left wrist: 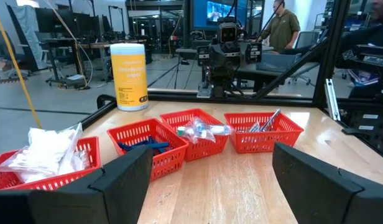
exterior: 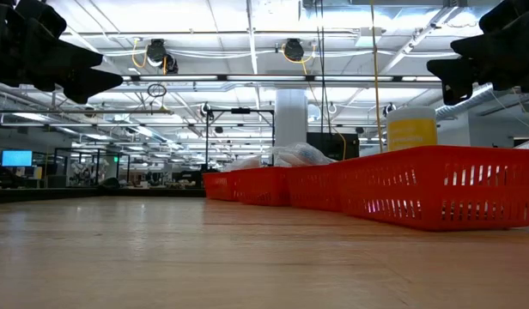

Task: Pick & Place Travel size toiletries
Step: Return to Home Position

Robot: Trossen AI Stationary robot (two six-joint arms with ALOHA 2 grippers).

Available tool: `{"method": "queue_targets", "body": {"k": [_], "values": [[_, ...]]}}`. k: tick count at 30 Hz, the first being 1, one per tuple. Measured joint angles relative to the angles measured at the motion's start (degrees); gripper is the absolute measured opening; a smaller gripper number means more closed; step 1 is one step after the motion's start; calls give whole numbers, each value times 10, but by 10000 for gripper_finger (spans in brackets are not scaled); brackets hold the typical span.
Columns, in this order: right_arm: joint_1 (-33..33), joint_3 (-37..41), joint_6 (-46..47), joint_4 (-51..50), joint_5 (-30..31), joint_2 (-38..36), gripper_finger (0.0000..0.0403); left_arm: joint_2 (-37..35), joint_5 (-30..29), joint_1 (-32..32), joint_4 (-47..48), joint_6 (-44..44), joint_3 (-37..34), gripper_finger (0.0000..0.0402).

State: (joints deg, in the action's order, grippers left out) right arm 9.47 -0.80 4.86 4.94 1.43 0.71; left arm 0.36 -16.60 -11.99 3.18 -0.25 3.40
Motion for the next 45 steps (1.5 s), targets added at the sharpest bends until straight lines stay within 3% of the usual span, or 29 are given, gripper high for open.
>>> {"method": "queue_targets", "body": {"k": [45], "values": [[0,0,0,0,0,0,201,0,0,0,0,0,0,310]]}}
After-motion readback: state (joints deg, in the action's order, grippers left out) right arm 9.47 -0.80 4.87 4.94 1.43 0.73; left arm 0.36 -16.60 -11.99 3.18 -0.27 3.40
